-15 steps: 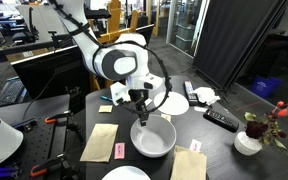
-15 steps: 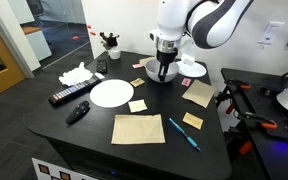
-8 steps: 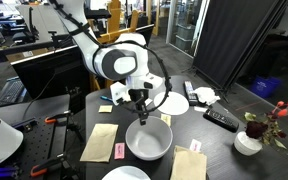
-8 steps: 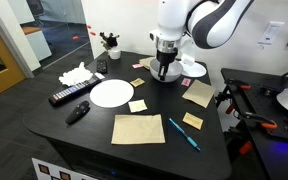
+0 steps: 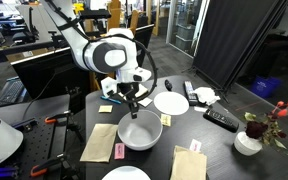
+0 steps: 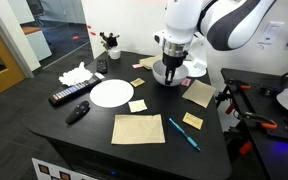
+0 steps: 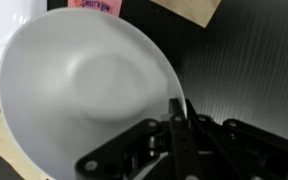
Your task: Move the white bowl to the left
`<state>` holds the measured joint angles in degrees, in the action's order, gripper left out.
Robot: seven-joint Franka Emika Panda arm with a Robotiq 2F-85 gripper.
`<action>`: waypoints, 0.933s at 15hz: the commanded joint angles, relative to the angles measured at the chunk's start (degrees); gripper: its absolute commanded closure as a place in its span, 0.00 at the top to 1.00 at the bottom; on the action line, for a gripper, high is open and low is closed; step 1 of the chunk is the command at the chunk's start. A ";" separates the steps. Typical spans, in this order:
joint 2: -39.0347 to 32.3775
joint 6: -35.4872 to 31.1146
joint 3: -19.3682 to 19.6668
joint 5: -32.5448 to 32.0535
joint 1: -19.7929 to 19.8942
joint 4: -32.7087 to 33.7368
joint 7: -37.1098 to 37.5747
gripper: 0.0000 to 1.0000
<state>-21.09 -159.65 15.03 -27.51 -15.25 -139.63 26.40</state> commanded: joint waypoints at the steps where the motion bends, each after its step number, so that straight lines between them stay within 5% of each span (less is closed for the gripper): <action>1: 5.40 1.12 0.83 -3.97 -4.19 -4.14 4.15 0.01; 14: 5.52 0.50 -3.12 -4.61 -9.91 -3.67 2.94 0.01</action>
<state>-16.86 -159.56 12.30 -31.52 -24.52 -142.94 29.74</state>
